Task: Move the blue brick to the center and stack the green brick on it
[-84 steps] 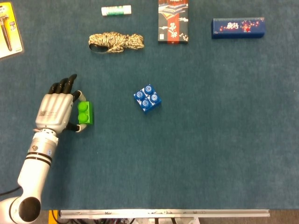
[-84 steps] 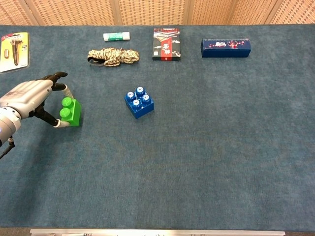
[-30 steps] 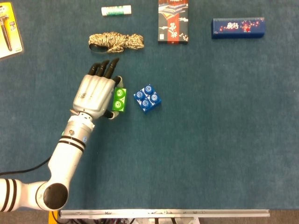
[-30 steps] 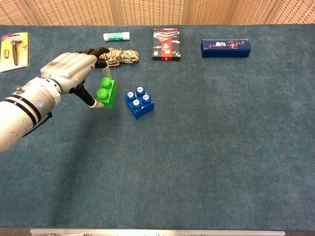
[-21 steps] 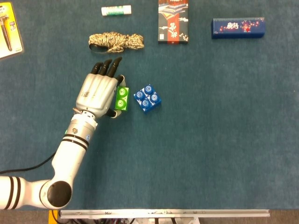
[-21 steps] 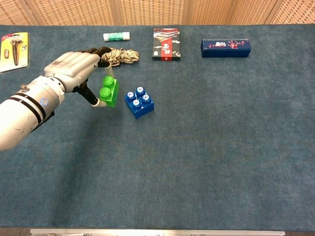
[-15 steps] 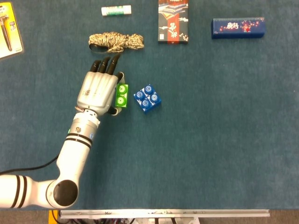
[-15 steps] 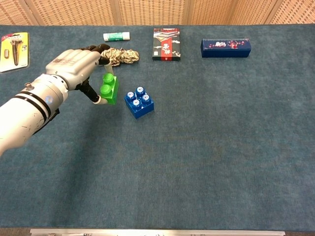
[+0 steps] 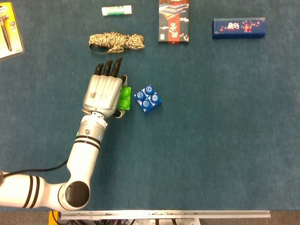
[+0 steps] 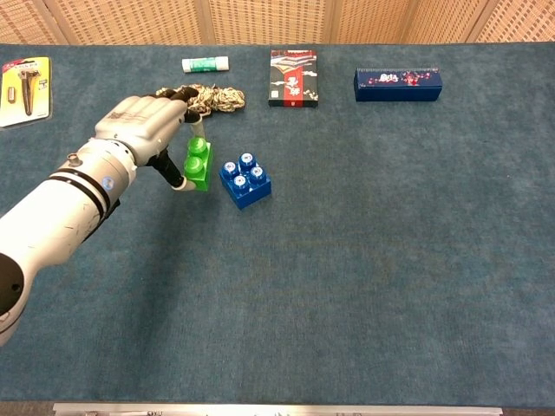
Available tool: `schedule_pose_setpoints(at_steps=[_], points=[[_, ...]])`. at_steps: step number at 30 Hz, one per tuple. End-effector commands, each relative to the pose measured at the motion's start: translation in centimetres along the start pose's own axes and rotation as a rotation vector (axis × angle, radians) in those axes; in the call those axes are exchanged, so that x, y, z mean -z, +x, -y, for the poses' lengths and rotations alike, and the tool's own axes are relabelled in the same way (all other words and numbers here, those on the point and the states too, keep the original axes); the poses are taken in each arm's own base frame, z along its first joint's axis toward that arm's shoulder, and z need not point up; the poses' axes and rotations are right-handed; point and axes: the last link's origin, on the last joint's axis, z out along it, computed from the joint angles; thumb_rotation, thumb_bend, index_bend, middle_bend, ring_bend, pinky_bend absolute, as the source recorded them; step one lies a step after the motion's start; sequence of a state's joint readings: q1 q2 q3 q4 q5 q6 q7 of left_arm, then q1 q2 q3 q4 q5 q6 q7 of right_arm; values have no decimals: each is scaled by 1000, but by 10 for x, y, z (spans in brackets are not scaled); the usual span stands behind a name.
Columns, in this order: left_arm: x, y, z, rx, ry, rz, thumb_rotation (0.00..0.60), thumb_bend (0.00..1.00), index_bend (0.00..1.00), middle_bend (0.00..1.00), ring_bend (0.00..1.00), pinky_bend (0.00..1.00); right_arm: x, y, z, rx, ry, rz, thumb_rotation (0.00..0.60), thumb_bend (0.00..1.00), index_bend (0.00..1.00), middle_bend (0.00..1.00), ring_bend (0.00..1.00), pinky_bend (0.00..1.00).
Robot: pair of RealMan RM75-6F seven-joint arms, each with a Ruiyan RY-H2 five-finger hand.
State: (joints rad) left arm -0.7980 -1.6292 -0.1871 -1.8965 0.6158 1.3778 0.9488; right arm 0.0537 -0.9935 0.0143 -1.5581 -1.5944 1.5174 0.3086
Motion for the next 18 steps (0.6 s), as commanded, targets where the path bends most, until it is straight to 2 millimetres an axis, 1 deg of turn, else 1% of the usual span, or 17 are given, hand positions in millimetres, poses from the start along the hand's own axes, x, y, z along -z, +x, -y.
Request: schedule_pose_setpoints(at_steps=[1, 6, 18], points=[[0, 0, -2, 12, -10, -9, 600, 132, 511, 0, 0, 95, 0, 0, 0, -1, 0, -1, 600, 0, 133, 89, 0, 0], [2, 1, -1, 45, -53, -13, 600, 131, 512, 0, 0, 96, 0, 0, 0, -1, 1, 2, 600, 0, 133, 89, 0, 0], [-2, 1, 8, 128, -297, 41, 600, 132, 510, 0, 0, 97, -3, -2, -1, 0, -8, 14, 600, 0, 133, 89, 0, 0]])
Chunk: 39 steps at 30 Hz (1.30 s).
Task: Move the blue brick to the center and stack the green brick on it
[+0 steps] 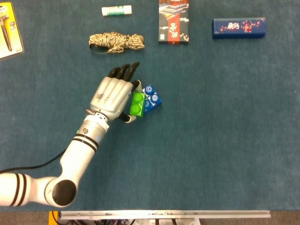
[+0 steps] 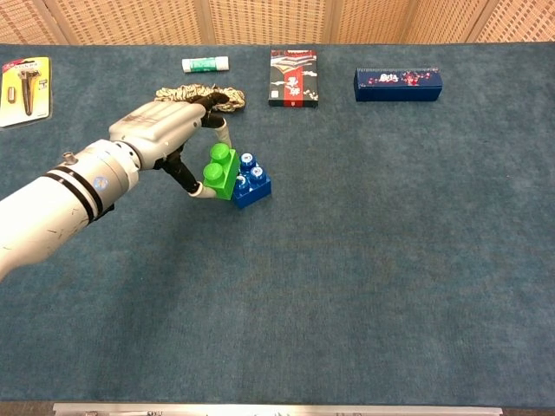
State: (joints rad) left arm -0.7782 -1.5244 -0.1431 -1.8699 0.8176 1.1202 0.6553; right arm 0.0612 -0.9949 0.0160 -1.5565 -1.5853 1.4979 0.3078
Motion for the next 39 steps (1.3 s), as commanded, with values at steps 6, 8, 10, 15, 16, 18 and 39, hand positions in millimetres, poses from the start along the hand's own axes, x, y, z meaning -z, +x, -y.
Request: schedule_pose_setpoints(at_steps=[6, 8, 10, 15, 16, 18, 39], points=[[-5, 8, 14, 24, -184, 8, 600, 132, 510, 0, 0, 97, -4, -2, -2, 0, -11, 12, 600, 0, 133, 89, 0, 0], [-7, 10, 16, 24, -213, 6, 600, 132, 512, 0, 0, 97, -6, -2, -3, 1, -15, 15, 600, 0, 133, 89, 0, 0], [-9, 11, 18, 26, -228, 5, 600, 132, 515, 0, 0, 97, -7, -3, -3, 1, -19, 17, 600, 0, 133, 89, 0, 0], [-20, 18, 31, 22, -279, 2, 600, 132, 519, 0, 0, 97, -13, -7, -6, 9, -45, 33, 600, 0, 132, 89, 0, 0], [-22, 18, 33, 16, -286, 5, 600, 132, 519, 0, 0, 97, -14, -8, -7, 10, -49, 34, 600, 0, 133, 89, 0, 0], [-26, 19, 38, 4, -303, 11, 600, 132, 520, 0, 0, 97, -15, -9, -7, 14, -56, 37, 600, 0, 134, 89, 0, 0], [-48, 34, 55, -156, -503, 39, 600, 132, 522, 0, 0, 97, -28, -13, -14, 14, -112, 44, 600, 0, 140, 89, 0, 0]])
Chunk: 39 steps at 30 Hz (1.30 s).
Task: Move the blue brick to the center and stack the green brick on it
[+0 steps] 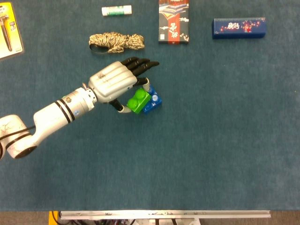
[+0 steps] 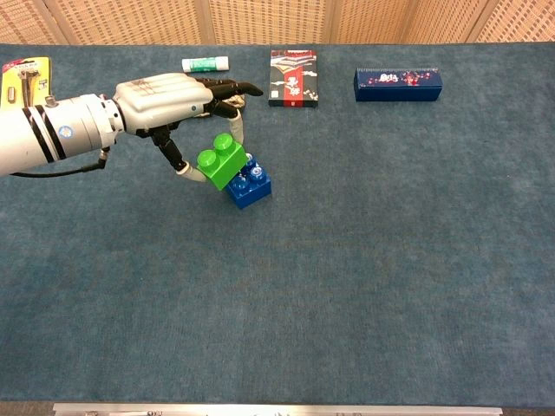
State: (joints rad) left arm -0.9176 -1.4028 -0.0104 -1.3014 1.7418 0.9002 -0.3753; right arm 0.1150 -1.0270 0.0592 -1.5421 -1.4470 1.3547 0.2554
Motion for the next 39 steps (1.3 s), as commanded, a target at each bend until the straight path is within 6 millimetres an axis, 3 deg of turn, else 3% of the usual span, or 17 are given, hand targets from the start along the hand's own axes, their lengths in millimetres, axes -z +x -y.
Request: schedule_pose_setpoints(at_steps=[1, 25, 39], points=[[-5, 2, 2, -10, -31, 2, 600, 132, 523, 0, 0, 97, -2, 0, -1, -3, -7, 2, 600, 0, 140, 89, 0, 0], [-38, 1, 24, -130, -155, 25, 600, 132, 533, 0, 0, 112, -15, 2, -16, -31, -76, 15, 600, 0, 140, 89, 0, 0], [-48, 14, 31, -214, -202, 34, 600, 132, 568, 0, 0, 141, -19, -1, -18, -31, -87, 31, 600, 0, 140, 89, 0, 0]])
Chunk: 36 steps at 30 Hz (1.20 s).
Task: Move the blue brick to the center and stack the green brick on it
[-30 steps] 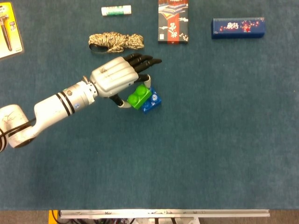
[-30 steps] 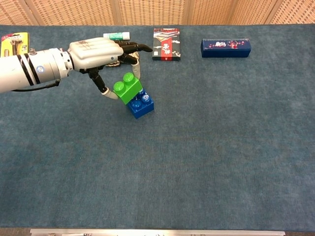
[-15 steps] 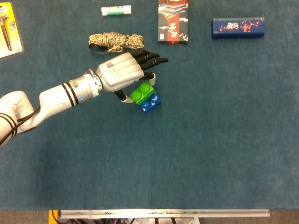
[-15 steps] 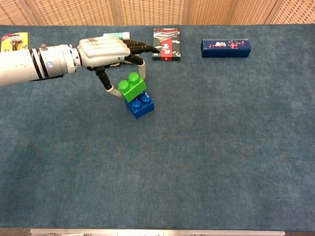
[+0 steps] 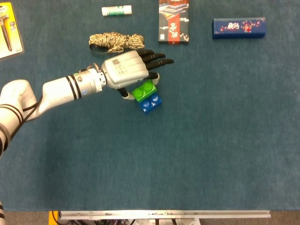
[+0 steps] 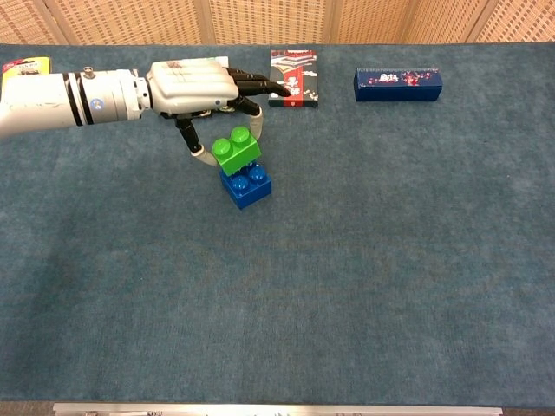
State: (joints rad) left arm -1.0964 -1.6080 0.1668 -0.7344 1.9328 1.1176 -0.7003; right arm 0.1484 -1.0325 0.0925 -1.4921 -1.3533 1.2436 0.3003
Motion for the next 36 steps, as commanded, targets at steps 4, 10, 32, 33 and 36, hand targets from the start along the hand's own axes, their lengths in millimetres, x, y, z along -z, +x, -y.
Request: schedule_pose_setpoints(at_steps=[4, 10, 32, 33, 36], points=[[-2, 2, 3, -26, -22, 22, 600, 132, 577, 0, 0, 148, -1, 0, 0, 1, -5, 0, 600, 0, 140, 89, 0, 0], [-3, 1, 2, -50, -55, 47, 600, 132, 587, 0, 0, 156, -2, 0, -2, 2, -14, 0, 600, 0, 140, 89, 0, 0], [-11, 1, 10, -119, -66, 95, 600, 132, 587, 0, 0, 164, -8, -4, -4, 4, -28, 18, 600, 0, 140, 89, 0, 0], [-11, 1, 10, -120, -66, 97, 600, 132, 587, 0, 0, 165, -8, -4, -4, 4, -28, 18, 600, 0, 140, 89, 0, 0], [-11, 1, 10, -125, -69, 99, 600, 132, 587, 0, 0, 168, -9, -4, -4, 4, -29, 18, 600, 0, 140, 89, 0, 0]])
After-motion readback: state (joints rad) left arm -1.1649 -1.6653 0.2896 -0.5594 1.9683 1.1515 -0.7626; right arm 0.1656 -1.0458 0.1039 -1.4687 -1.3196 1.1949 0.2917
